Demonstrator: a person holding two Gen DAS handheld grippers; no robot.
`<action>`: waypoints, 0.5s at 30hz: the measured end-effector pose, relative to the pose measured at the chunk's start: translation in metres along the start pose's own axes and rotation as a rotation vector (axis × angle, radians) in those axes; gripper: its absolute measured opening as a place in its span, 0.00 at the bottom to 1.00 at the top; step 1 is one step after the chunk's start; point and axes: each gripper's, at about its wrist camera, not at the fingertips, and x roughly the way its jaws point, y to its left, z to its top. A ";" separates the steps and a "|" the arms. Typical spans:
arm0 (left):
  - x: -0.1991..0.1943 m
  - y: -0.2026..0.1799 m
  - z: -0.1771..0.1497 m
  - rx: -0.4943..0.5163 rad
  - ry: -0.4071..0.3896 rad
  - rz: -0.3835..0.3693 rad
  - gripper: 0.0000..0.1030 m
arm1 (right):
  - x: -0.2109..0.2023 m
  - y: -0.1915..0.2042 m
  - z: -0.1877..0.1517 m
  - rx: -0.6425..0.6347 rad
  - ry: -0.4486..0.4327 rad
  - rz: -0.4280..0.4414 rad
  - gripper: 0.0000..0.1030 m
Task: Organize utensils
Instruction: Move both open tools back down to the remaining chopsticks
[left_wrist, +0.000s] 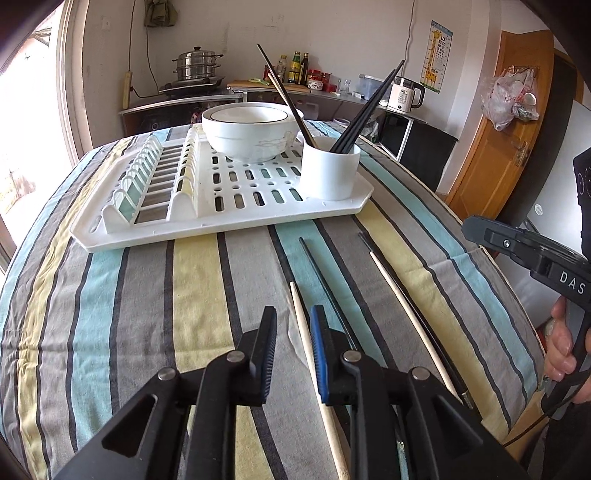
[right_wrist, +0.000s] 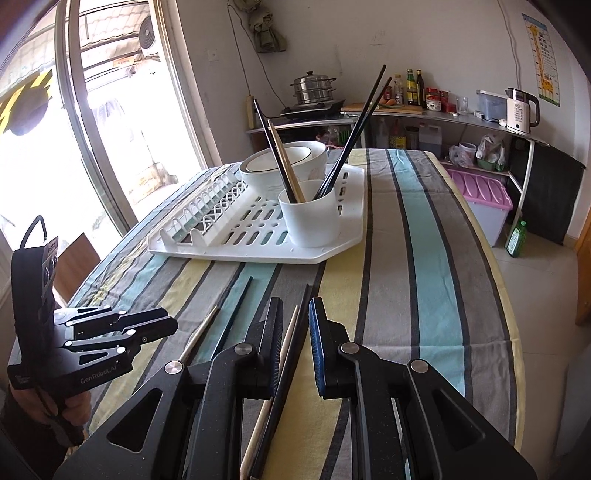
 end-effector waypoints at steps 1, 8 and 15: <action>0.003 -0.001 -0.001 0.001 0.006 0.000 0.19 | 0.004 0.001 0.000 -0.002 0.010 0.001 0.14; 0.021 -0.005 -0.002 -0.001 0.048 0.002 0.19 | 0.037 0.003 0.002 -0.010 0.081 0.000 0.14; 0.033 -0.006 0.000 -0.004 0.079 0.020 0.19 | 0.072 -0.001 0.009 -0.012 0.148 -0.028 0.14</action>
